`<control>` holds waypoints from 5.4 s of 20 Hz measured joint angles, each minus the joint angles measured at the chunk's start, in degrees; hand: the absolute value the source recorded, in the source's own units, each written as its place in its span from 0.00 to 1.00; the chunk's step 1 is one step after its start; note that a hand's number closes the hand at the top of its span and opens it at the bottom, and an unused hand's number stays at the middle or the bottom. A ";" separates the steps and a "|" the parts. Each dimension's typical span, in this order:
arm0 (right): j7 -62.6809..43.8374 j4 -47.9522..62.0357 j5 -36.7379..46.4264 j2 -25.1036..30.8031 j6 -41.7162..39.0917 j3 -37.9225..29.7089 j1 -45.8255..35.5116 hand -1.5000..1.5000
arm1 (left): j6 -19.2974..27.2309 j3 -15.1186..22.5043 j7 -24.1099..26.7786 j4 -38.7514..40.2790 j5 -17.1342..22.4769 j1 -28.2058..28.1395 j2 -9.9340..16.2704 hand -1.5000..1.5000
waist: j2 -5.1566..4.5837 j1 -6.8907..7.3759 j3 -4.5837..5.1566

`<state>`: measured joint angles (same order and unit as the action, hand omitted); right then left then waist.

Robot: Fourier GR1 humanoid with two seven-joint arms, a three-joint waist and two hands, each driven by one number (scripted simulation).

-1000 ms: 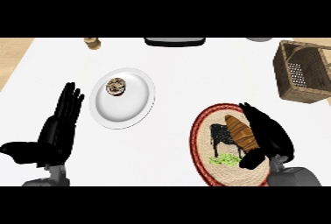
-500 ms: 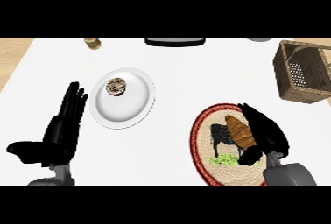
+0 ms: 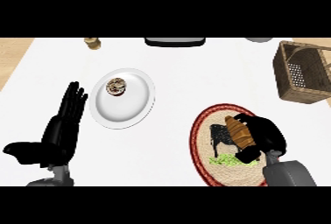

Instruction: Pick the croissant from the placemat and place it in the basket

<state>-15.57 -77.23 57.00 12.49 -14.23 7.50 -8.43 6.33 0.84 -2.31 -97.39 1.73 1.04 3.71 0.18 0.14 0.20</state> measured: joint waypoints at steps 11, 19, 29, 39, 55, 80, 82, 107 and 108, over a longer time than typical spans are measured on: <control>3.27 0.24 5.15 -0.06 2.35 2.61 -0.35 1.00 | -0.49 -0.81 2.35 2.05 -0.19 -0.38 -0.60 0.50 | 0.24 -0.20 0.28; 0.25 8.48 8.24 -5.44 4.48 1.96 -10.37 1.00 | -0.93 -0.23 1.45 1.33 -0.40 -0.33 -0.93 0.50 | -0.03 0.21 0.08; -3.52 2.24 4.28 -11.43 10.32 -0.11 -16.78 1.00 | -0.60 -0.70 0.92 0.17 -0.70 -1.31 -0.71 0.50 | 0.03 -0.27 -0.18; -13.85 -28.37 -6.54 -12.38 5.34 -0.10 -15.58 1.00 | -0.14 -1.08 1.46 0.77 -0.90 -1.67 -1.00 0.50 | 0.29 -0.97 -0.16; -28.81 -39.47 -13.34 0.85 -12.30 -16.47 -22.85 1.00 | -0.94 -1.05 0.05 0.03 -0.58 -0.42 -0.78 0.50 | -0.13 -0.14 -0.18; 0.32 -2.73 -14.32 18.21 0.99 -28.35 -21.92 1.00 | -0.44 -0.05 -0.16 -0.48 -2.02 -0.54 -2.06 0.50 | -0.24 0.25 -0.21; 2.92 0.74 -14.20 18.81 2.67 -28.57 -21.94 1.00 | -0.19 0.07 0.02 -0.40 -2.28 -0.66 -2.29 0.50 | -0.24 0.24 -0.20; 20.12 35.89 -17.68 24.57 15.59 -32.07 -30.01 0.00 | -1.56 -1.34 -0.29 -0.25 -1.24 0.25 -1.41 0.50 | -0.33 0.52 -0.23; 20.84 36.15 -18.28 24.36 16.11 -32.35 -30.14 0.00 | -1.63 -1.41 -0.49 -0.48 -1.16 0.21 -1.33 0.50 | -0.32 0.49 -0.23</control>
<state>5.28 -41.08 38.72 36.85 1.88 -24.86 -38.56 4.70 -0.57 -2.80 -97.87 0.57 1.25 2.38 -0.14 0.63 -0.03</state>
